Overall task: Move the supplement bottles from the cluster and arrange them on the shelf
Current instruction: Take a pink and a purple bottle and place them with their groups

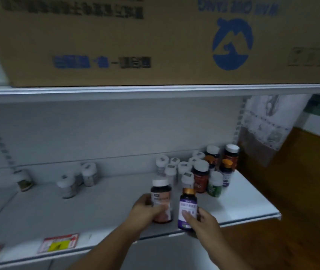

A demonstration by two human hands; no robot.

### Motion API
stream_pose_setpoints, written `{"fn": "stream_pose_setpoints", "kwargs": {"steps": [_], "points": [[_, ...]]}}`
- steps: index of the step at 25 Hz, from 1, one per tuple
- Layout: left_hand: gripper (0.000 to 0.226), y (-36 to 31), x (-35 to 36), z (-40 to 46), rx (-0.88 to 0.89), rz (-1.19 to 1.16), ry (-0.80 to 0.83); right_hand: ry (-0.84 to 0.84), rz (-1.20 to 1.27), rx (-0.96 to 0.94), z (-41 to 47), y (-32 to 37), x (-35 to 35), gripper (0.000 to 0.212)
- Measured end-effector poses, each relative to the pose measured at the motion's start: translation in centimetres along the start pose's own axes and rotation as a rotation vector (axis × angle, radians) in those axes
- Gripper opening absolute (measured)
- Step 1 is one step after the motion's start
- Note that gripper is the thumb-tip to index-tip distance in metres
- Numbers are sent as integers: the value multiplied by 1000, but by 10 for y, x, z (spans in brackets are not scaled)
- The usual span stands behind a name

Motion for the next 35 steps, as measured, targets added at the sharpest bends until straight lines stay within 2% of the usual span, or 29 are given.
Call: {"fn": "stream_pose_setpoints", "kwargs": {"steps": [2, 5, 11, 16, 22, 25, 28, 30, 35], "points": [[41, 5, -44, -27, -16, -29, 2, 110, 3, -26, -15, 12, 41, 9], [30, 15, -122, -57, -36, -56, -75, 236, 2, -76, -36, 26, 111, 16], [43, 43, -306, -127, -51, -148, -273, 499, -67, -93, -92, 25, 309, 25], [40, 62, -414, -156, -65, -202, -312, 566, -87, -122, -132, 24, 425, 19], [30, 82, -502, -153, -128, -215, -385, 627, -61, -74, -138, 25, 517, 22], [36, 83, -542, -142, -137, -208, -425, 659, -61, -105, -126, 35, 561, 24], [34, 80, -587, -135, -148, -223, -505, 753, -48, -104, -117, 50, 613, 13], [33, 80, -619, -137, -148, -228, -558, 822, -75, -108, -116, 55, 653, 14], [45, 95, -692, -160, -172, -266, -649, 912, -103, -104, -133, 56, 734, 13]]}}
Point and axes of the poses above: each hand's wrist, its own z-axis towards the middle knuckle, its own x-axis out of the palm, y = z × x, the point moved 7 cm from there along z, towards the middle knuckle, and after that the axes turned 2 degrees about -y, right-handed, at the moved point
